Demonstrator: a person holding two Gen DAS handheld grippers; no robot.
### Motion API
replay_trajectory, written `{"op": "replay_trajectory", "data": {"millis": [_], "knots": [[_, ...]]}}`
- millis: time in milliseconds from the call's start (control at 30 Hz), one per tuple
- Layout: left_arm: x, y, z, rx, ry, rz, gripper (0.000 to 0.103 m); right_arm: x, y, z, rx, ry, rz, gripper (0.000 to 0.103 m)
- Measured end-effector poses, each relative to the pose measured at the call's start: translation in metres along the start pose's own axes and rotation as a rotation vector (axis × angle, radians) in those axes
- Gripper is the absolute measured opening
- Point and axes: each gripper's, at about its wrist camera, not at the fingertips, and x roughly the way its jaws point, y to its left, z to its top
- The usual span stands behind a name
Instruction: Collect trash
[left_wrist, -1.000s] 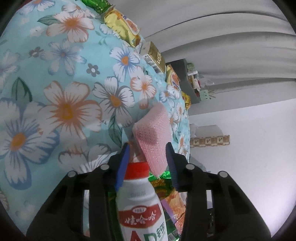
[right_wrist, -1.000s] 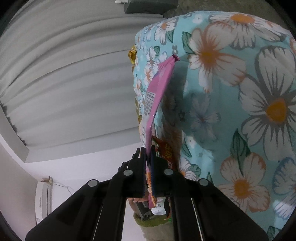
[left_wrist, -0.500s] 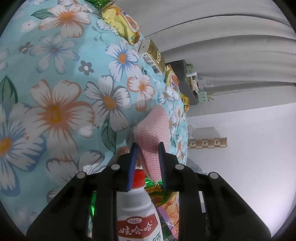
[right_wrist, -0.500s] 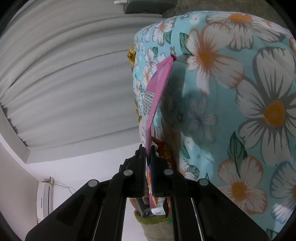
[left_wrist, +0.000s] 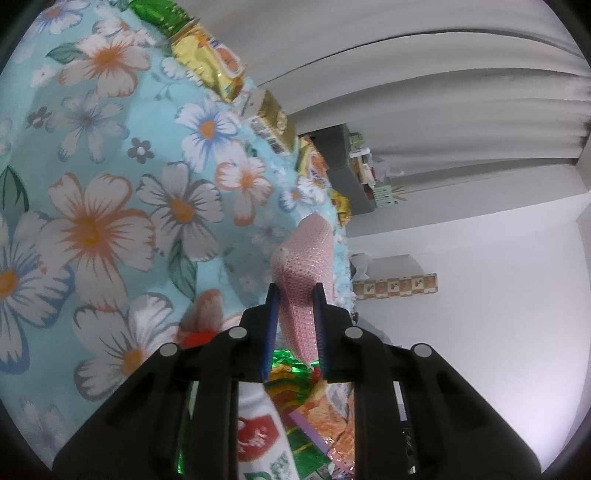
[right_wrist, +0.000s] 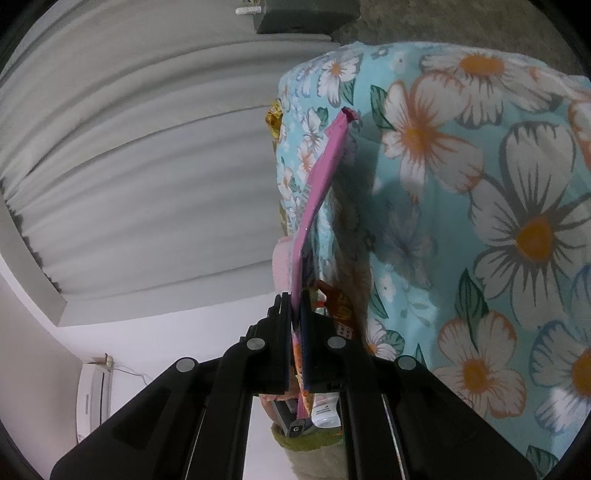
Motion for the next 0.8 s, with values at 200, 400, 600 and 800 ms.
{"op": "replay_trajectory", "data": {"millis": [200,400,600,800], "knots": [[-0.015,-0.014,-0.007,0.033,-0.01,-0.032,0.016,-0.007,0.006,0.0,-0.012,-0.01,0.019,0.005],[-0.028,-0.024,-0.016,0.056,-0.019,-0.064,0.016,-0.012,0.014,0.002,-0.021,-0.012,0.038,0.005],[-0.038,-0.034,-0.024,0.079,-0.028,-0.093,0.016,-0.015,0.021,0.001,-0.034,-0.018,0.051,0.005],[-0.048,-0.045,-0.034,0.104,-0.034,-0.115,0.016,-0.02,0.031,0.002,-0.049,-0.034,0.071,0.005]]}}
